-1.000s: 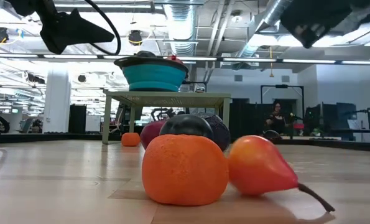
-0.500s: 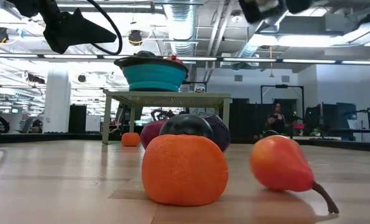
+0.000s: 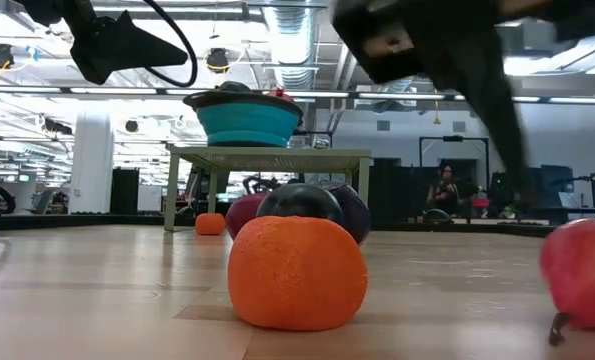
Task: Pick & Place Fruit
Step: Put the orange pear into the blue strainer bowl
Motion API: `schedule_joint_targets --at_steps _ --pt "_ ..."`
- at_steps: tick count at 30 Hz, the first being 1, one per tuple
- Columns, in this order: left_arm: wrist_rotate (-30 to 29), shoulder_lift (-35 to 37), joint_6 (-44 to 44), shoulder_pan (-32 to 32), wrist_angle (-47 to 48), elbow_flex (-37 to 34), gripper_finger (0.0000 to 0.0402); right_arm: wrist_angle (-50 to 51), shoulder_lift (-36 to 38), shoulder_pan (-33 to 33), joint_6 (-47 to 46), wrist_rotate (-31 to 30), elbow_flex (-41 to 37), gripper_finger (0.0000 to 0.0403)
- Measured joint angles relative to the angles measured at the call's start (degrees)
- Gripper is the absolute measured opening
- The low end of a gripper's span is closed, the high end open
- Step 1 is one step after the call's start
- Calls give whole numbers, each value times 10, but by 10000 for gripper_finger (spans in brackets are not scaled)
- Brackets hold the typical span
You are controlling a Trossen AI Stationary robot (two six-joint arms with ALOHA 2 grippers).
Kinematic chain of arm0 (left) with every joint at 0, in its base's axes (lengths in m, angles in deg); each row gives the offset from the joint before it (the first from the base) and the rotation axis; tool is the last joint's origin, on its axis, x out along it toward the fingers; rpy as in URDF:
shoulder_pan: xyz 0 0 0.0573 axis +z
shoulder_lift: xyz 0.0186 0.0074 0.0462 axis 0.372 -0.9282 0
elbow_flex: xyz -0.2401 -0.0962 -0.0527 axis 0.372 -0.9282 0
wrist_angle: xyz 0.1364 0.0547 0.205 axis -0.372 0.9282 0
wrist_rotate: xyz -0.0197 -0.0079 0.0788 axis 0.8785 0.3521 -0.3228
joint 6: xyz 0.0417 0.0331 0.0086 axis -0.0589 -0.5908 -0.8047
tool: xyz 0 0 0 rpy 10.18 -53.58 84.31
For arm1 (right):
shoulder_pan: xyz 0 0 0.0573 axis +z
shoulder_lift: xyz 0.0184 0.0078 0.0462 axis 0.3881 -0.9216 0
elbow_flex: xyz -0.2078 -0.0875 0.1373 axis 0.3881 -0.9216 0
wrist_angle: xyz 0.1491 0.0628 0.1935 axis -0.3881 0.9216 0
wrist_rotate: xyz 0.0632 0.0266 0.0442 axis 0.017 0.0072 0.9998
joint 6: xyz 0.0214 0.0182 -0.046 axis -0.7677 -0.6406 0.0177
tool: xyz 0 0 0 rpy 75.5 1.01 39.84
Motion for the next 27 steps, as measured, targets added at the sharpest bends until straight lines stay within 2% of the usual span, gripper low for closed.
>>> schedule_joint_targets --at_steps 2,8,12,21,27 --pt "0 0 0 0 0 0 324 -7 -9 6 -52 -4 1 223" --pt "0 0 -2 0 -1 0 324 -3 -17 20 -185 -74 0 219" --pt "0 0 -2 0 -2 0 324 6 -17 16 -249 -82 0 207" --pt "-1 0 -2 0 -2 0 324 17 -17 5 -250 -104 0 171" --pt "-2 0 -2 0 -2 0 324 6 -17 6 -175 -104 -9 179"
